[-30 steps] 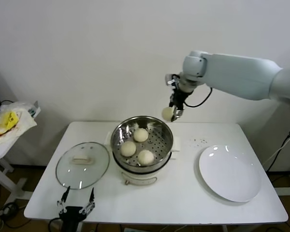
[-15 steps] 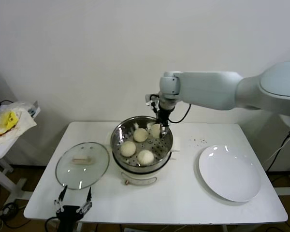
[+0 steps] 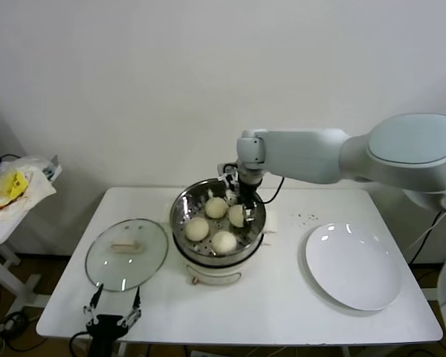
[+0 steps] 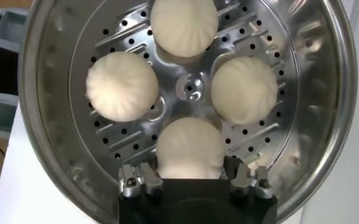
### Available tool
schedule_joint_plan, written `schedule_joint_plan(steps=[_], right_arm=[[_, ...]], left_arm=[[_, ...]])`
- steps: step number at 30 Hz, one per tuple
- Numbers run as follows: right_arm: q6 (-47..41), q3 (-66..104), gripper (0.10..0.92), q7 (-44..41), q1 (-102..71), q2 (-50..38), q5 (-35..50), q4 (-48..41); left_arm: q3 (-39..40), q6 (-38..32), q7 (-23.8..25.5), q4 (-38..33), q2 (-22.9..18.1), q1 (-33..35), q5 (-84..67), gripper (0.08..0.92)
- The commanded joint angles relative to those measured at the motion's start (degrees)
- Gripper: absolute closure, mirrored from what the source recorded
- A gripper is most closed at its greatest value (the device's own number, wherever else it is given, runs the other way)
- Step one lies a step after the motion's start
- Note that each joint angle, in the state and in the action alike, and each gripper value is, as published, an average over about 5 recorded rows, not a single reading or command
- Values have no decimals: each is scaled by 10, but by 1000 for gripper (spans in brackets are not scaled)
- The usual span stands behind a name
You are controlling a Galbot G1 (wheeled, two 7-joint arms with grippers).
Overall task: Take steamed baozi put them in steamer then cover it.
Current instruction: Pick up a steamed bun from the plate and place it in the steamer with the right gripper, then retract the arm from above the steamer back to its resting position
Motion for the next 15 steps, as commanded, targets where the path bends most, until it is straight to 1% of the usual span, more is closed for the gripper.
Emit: schedule_joint_plan(steps=[1,3,11,13,15], right_arm=[[-2,-1,233,-5,-2,2,-6,3],[-2,2,210,-5,3,-3,-5,10],[16,33,202,-3,49,-48,16,47],[31,41,202,6,62,-69,24,57],[58,47,203,32,72,-94,41,64]], left_arm=[[0,0,0,2,0,0,1,177],[0,-1,-1,4,1,0,1,177],[-3,-2,-2,3,1,2,4,177],[-5,-3,-2,3,0,3,6,177],[-8,-5,-2,3,1,3,9,177]])
